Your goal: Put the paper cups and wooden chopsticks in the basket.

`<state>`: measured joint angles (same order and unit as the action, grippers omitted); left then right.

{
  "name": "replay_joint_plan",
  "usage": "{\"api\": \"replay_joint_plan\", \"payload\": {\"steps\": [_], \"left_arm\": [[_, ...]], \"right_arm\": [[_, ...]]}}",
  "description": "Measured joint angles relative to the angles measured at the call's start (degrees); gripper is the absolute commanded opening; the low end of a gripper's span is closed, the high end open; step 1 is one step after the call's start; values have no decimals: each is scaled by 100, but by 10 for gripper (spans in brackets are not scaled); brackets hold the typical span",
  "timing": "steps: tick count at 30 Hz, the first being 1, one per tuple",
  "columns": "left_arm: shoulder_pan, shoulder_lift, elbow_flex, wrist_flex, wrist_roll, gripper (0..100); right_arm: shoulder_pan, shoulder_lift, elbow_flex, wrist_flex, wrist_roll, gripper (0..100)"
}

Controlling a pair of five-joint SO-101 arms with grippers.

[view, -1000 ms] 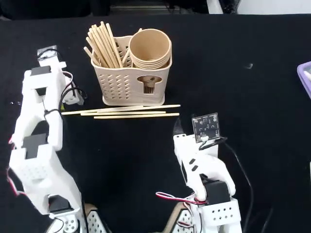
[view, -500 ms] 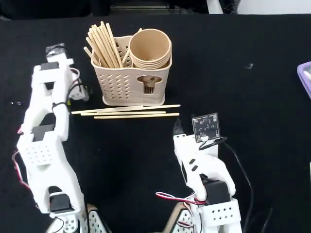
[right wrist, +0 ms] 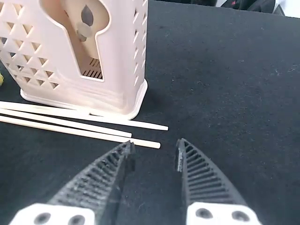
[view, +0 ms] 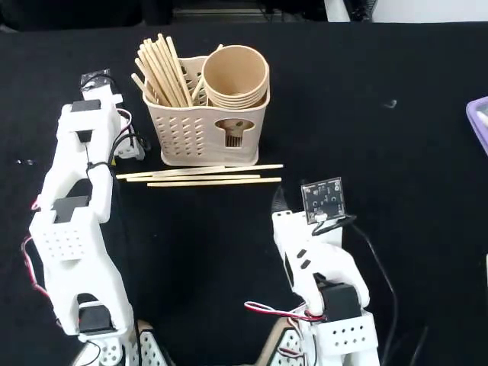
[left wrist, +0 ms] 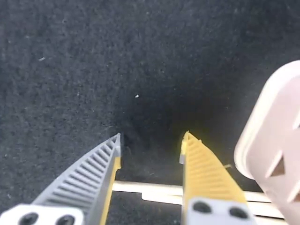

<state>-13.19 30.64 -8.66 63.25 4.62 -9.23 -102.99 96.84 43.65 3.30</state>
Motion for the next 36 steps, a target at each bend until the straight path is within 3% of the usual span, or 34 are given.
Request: {"api": "replay_joint_plan", "payload": {"steps": [5,16,36], "left_arm": [[0,-97,378,-316,0,209],[0,-220,492,-141,0,210],[422,-1855,2752,-492,-448,209]], "right_arm": [[0,0,0,18,0,152],[0,0,0,18,0,152],[0,0,0,18,0,152]]}}
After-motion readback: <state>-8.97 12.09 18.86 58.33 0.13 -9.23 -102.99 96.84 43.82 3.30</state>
